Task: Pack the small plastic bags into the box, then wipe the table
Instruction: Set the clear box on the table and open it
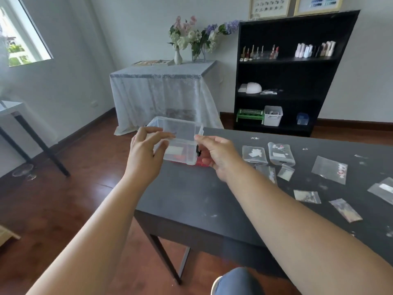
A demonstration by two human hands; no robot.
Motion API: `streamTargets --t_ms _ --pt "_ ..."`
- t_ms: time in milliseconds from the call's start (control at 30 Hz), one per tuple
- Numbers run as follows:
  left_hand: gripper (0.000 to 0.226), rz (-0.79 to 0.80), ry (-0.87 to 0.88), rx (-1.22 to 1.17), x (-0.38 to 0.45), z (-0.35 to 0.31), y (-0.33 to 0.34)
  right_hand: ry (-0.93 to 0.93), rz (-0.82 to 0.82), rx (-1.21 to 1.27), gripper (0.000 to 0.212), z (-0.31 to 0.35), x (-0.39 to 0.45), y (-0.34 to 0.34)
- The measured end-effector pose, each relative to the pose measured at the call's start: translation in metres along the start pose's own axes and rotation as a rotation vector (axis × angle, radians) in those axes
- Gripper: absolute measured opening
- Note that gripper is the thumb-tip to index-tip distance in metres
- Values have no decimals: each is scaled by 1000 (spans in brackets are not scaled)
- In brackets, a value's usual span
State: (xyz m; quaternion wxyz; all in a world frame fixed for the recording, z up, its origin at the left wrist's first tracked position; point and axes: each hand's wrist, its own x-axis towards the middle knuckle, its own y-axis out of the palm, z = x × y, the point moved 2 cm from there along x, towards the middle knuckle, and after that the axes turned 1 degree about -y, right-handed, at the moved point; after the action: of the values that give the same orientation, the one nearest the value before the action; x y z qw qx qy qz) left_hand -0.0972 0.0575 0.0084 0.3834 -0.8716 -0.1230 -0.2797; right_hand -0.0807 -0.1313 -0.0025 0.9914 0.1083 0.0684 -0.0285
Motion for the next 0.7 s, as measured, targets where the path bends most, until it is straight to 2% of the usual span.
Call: streamTargets --t_ms 267,700 --pt "22 29 -151 6 -71 17 -11 71 19 -30 22 -46 -46 7" --pt "25 14 -197 -85 -98 25 -2 80 4 -32 24 -66 -58 7"
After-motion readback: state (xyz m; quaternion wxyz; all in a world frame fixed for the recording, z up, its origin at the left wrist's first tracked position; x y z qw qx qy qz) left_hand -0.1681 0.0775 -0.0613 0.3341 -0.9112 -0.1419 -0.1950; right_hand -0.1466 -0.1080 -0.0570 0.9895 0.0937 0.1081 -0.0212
